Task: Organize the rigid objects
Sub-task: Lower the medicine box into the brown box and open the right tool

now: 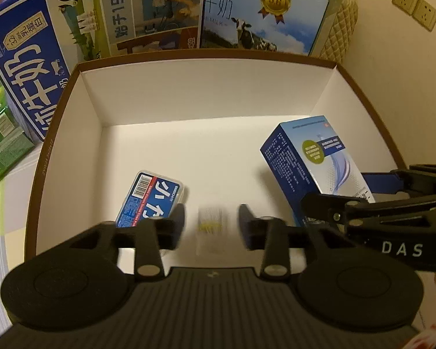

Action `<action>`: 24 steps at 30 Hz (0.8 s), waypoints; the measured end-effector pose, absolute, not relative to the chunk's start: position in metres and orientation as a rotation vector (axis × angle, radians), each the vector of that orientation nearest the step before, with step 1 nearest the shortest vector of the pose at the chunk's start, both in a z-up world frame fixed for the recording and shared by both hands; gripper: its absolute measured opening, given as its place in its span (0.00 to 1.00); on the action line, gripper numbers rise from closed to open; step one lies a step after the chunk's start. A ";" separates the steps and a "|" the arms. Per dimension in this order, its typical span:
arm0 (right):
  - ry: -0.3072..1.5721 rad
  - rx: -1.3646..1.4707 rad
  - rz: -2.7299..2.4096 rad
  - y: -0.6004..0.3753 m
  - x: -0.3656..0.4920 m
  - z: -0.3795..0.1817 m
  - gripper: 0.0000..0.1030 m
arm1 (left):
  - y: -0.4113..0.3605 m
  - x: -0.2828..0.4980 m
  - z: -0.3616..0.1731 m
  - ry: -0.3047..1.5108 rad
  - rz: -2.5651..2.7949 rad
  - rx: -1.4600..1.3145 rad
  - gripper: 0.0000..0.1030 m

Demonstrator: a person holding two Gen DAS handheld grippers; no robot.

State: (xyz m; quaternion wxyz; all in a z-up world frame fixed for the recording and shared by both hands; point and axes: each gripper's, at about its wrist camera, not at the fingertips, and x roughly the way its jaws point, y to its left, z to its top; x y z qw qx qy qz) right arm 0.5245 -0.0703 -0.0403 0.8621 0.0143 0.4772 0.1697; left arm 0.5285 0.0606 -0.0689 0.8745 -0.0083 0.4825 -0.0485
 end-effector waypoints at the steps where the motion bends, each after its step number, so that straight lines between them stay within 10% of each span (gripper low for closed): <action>1: 1.004 0.032 0.355 -0.070 0.525 -0.041 0.59 | 0.060 0.528 -0.069 1.006 -0.101 -0.011 0.37; 24: 1.031 0.051 0.335 -0.068 0.513 -0.041 0.72 | 0.079 0.510 -0.061 1.000 -0.055 -0.006 0.43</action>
